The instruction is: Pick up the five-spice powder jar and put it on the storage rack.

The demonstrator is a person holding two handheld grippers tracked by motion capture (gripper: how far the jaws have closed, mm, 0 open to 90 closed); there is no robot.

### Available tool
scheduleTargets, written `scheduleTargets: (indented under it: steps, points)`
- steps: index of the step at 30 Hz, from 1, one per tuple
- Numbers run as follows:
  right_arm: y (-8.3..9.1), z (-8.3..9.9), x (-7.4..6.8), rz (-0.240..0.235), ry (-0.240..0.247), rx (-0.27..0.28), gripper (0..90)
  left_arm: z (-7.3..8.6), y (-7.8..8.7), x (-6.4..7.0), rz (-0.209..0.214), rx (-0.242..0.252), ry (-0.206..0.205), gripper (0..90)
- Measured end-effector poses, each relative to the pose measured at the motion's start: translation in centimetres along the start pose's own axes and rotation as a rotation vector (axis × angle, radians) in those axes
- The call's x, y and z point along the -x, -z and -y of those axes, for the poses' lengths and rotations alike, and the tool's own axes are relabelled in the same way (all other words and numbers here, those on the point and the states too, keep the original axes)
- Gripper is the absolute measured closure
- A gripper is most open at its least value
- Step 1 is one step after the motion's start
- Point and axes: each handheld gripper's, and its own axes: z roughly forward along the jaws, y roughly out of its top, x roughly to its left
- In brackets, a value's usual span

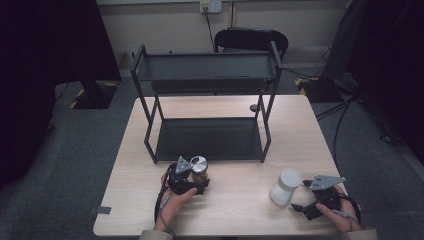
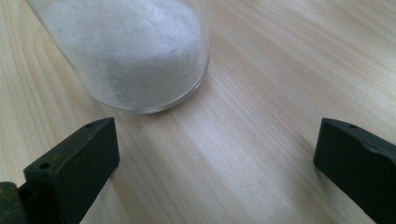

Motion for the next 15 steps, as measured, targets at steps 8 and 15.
scheduleTargets:
  steps: [8,15]
  points:
    - [0.00,0.00,0.00,0.000,0.000,0.000,0.0,-0.17,-0.10,0.11,0.005,0.008,-0.018,18.3]
    - [0.00,0.00,0.00,0.000,0.000,0.000,0.0,-0.30,-0.07,0.37,0.005,0.008,-0.047,26.7]
